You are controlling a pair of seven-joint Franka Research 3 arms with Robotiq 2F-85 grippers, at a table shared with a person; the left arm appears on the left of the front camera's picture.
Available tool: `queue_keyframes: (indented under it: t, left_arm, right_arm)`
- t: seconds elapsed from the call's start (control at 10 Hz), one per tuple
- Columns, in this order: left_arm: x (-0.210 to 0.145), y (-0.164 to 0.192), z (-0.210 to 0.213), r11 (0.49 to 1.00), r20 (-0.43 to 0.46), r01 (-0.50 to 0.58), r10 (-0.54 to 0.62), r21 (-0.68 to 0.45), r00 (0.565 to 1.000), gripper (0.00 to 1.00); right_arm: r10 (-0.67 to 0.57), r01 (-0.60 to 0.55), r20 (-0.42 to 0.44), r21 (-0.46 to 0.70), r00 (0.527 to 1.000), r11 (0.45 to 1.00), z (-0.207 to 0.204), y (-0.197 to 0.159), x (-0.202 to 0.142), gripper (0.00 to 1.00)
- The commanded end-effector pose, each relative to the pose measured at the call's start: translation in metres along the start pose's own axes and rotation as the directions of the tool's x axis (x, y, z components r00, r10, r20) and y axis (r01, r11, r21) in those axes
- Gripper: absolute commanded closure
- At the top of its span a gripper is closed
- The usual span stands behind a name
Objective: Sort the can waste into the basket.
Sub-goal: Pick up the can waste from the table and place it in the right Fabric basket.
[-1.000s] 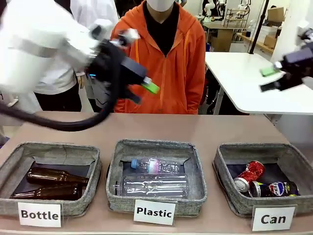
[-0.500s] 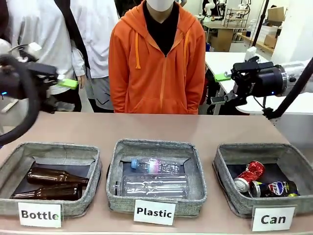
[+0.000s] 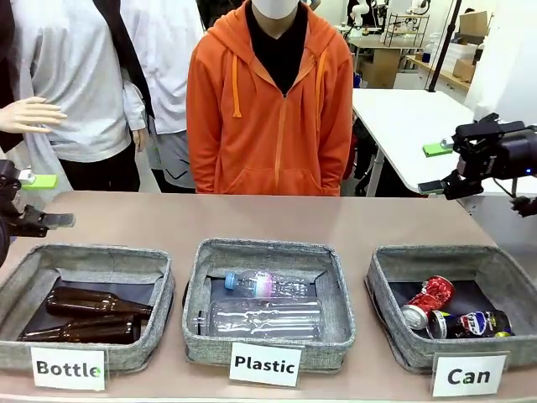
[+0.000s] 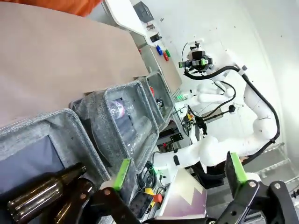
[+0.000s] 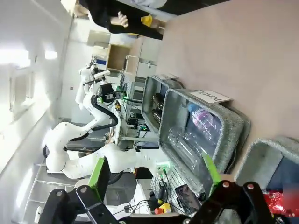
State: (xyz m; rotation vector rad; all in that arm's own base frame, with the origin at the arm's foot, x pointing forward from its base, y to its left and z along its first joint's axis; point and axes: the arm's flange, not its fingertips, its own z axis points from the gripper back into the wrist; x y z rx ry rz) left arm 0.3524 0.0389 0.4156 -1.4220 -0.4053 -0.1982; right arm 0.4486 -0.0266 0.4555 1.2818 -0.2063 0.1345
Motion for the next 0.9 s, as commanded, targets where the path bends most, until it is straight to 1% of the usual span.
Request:
queue_keyframes:
  t: [0.0,0.8]
  left_arm:
    - [0.0146,-0.019,-0.0163,1.0,-0.034,-0.006,0.007,0.031,0.999,0.0]
    - [0.0146,-0.019,-0.0163,1.0,-0.034,-0.006,0.007,0.031,0.999,0.0]
  right_arm:
    - [0.007,-0.007,0.009,0.054,1.0,0.999,-0.0305,0.0108,0.0045,0.0]
    - [0.007,-0.007,0.009,0.054,1.0,0.999,-0.0305,0.0108,0.0045,0.0]
